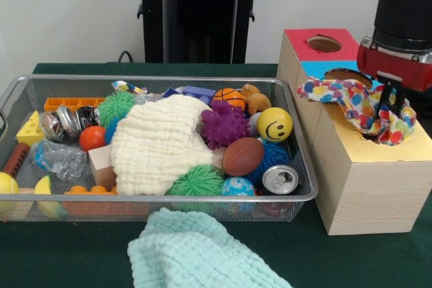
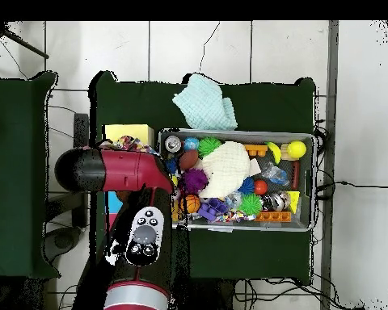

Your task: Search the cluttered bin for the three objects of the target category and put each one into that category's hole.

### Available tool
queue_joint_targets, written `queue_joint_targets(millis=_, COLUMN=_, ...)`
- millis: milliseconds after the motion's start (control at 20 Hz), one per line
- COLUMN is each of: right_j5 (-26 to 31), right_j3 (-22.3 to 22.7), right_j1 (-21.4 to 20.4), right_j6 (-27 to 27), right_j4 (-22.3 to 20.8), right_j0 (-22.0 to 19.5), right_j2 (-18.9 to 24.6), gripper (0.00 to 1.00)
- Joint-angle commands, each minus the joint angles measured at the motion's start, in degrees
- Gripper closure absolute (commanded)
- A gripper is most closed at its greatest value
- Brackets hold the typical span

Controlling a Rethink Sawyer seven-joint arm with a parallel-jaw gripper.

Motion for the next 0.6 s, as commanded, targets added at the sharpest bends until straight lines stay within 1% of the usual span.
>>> queue_joint_targets(millis=50, right_j5=0.3, right_j3=-2.5, right_j1=12.1, right_j6=9.3, right_j4=0.4, right_j0=1.8, right_j2=1.5, gripper=1.00)
queue_joint_targets(millis=350, right_j5=-2.1, right_j3=-4.8, right_j1=15.9, right_j6=5.3, right_j4=-1.0, right_j0=-0.8, right_j2=1.5, gripper=1.00)
queue_joint_targets(millis=450, right_j5=-1.3, right_j3=-5.9, right_j1=16.6, right_j6=4.8, right_j4=-1.4, right_j0=-1.1, right_j2=1.0, gripper=1.00)
queue_joint_targets(millis=550, right_j5=-1.0, right_j3=-6.9, right_j1=16.9, right_j6=2.7, right_j4=-2.2, right_j0=-2.3, right_j2=1.3, gripper=1.00)
queue_joint_targets(millis=600, right_j5=-1.2, right_j3=-7.1, right_j1=16.9, right_j6=1.2, right_j4=-2.7, right_j0=-3.4, right_j2=2.2, gripper=1.00)
